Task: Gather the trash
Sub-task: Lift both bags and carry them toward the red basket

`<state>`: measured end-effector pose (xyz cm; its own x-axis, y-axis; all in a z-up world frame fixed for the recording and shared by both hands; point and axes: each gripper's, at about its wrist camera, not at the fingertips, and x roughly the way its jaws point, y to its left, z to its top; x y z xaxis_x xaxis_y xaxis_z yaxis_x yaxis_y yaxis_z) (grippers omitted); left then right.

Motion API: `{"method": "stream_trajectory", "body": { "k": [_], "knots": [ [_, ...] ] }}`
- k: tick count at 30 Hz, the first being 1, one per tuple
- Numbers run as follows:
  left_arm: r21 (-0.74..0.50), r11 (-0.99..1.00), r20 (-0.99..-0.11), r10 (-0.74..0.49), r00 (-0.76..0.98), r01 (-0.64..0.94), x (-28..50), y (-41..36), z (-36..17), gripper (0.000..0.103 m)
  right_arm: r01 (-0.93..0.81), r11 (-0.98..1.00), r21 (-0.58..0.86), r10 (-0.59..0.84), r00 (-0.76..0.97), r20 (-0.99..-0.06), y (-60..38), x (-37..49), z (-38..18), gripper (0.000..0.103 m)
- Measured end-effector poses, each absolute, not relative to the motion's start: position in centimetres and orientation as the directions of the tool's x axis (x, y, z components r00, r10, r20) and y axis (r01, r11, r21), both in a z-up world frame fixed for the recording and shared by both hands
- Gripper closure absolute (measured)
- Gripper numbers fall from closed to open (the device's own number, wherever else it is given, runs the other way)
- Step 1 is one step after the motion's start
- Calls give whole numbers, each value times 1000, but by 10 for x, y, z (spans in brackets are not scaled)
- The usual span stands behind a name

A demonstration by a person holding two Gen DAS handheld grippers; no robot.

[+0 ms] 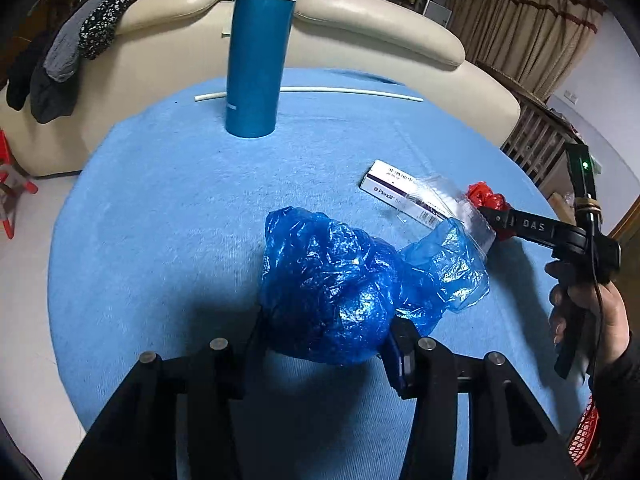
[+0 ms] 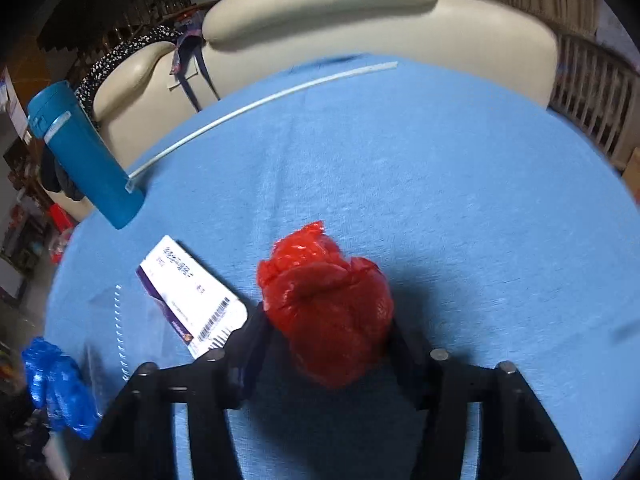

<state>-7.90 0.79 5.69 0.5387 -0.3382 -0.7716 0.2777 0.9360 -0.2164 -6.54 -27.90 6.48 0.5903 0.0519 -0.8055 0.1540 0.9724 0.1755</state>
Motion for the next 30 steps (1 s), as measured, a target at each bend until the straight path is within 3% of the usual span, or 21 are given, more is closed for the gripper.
{"method": "stream_trajectory", "body": {
  "k": [11,30],
  "knots": [
    [-193,926,-757,-351,551,325,-117,-22,75,51,182,958,220,40,677,-735,-288,-162,109,49],
    [-105,870,-699,-409,586,482,-198,-85,120,51,297,891,342,-9,766,-643,-317,-326,134,48]
  ]
}}
